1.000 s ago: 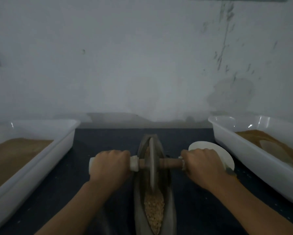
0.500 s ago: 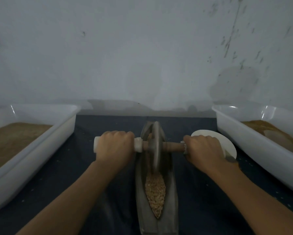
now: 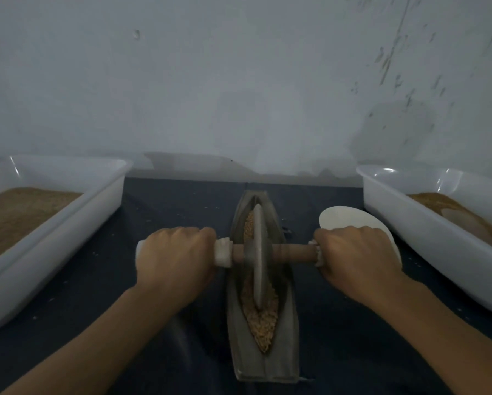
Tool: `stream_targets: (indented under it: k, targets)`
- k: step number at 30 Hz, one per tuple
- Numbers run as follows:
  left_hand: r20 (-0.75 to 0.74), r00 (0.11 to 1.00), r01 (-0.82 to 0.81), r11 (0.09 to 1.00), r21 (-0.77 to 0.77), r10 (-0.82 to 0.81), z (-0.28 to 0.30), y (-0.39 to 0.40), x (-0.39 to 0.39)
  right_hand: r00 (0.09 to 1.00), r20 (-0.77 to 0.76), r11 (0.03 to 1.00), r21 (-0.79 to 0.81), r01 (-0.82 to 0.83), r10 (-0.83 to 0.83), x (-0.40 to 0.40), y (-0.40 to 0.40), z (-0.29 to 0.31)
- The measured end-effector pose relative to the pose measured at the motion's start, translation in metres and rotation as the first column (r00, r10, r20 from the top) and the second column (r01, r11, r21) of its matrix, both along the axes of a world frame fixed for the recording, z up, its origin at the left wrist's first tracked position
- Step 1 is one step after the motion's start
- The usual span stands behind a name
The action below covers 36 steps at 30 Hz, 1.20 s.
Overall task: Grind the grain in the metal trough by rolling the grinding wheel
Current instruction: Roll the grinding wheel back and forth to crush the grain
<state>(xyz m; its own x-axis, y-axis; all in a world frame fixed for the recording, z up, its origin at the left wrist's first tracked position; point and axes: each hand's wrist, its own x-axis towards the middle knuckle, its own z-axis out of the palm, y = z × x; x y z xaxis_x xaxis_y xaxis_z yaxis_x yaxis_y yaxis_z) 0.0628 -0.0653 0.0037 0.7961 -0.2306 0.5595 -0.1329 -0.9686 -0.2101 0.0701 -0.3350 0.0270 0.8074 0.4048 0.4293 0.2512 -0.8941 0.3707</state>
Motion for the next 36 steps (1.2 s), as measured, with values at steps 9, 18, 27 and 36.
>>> stream_targets:
  k: [9, 18, 27, 36]
  targets:
    - [0.002, 1.0, -0.02, 1.0, -0.007, 0.02, 0.011, -0.007, 0.038, 0.998, -0.024, 0.997, 0.046, 0.067, -0.066, 0.036, 0.005, -0.002]
    - [-0.051, 0.997, 0.051, 0.999, 0.003, -0.051, 0.008, 0.002, -0.031, 0.998, -0.003, 0.997, 0.038, -0.061, 0.061, -0.029, -0.007, 0.0]
    - [0.018, 0.999, -0.041, 0.999, 0.019, 0.041, 0.01, -0.01, 0.042, 0.999, 0.044, 0.998, 0.06, -0.016, 0.013, 0.05, 0.004, -0.006]
    - [0.073, 0.995, 0.07, 0.997, 0.042, -0.072, 0.016, -0.005, -0.022, 0.999, 0.012, 0.998, 0.041, -0.049, 0.049, -0.016, -0.012, -0.009]
